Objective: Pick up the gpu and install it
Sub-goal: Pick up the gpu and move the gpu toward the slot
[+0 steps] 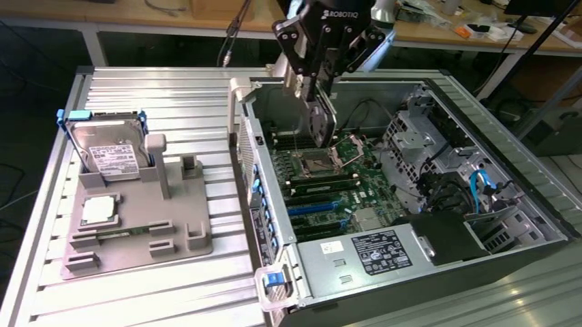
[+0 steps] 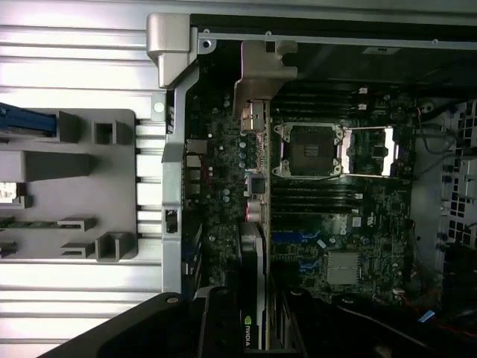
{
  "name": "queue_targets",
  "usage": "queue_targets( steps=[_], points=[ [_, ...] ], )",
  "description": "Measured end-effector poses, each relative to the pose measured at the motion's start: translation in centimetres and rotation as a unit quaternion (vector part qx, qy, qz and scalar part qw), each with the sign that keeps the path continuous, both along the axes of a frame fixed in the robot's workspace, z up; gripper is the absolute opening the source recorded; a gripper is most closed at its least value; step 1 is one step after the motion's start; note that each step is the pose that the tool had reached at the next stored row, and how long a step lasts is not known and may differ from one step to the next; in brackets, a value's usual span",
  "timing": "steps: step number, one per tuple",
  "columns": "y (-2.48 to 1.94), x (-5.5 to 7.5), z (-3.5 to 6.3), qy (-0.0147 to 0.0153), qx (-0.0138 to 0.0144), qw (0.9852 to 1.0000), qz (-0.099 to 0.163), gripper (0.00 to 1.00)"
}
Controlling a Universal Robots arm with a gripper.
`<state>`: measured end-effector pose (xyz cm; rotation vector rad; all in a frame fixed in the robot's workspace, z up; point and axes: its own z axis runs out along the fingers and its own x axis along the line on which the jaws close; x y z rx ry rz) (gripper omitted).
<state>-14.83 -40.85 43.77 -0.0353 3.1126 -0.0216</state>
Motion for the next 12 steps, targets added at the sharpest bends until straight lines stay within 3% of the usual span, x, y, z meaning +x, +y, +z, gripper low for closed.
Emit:
queue_targets(
  steps=[12],
  points=[
    [0.0,4.7,0.0,0.0,0.0,1.0,0.0,0.27]
  ],
)
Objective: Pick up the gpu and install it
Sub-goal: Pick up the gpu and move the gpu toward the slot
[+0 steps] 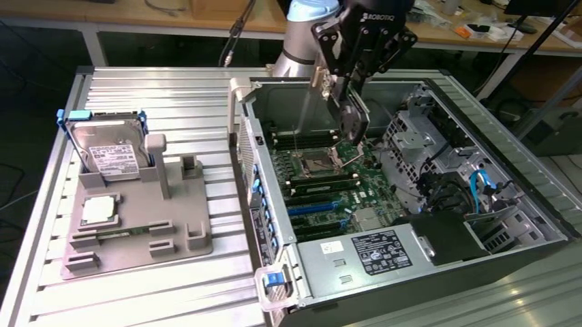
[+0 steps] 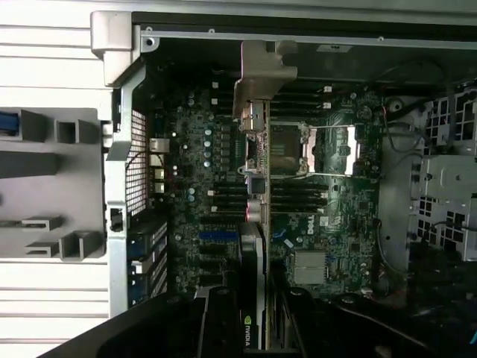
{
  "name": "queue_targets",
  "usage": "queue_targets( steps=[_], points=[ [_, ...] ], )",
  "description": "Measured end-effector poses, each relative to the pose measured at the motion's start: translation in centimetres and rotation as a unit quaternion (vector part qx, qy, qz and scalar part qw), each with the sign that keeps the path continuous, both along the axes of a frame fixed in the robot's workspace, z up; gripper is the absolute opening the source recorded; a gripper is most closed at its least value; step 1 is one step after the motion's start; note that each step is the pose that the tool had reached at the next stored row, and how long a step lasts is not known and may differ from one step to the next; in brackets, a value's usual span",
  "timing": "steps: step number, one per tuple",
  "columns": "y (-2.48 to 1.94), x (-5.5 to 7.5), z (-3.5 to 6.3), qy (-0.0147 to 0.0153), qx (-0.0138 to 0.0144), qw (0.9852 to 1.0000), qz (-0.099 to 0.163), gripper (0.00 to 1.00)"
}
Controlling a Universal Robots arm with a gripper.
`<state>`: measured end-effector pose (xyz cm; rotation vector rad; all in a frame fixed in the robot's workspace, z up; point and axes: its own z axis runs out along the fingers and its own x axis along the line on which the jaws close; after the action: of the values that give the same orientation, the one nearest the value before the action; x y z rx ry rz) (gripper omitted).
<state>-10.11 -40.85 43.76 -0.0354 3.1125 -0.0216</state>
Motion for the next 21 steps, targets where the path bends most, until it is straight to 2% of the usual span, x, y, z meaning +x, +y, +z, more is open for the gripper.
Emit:
queue_targets(
  steps=[7,12,21],
  points=[
    [0.0,3.2,0.0,0.0004,0.0,1.0,0.0,0.27],
    [0.0,4.9,0.0,0.001,0.0,1.0,0.0,0.27],
    [0.0,4.9,0.0,0.0011,0.0,1.0,0.0,0.27]
  ],
)
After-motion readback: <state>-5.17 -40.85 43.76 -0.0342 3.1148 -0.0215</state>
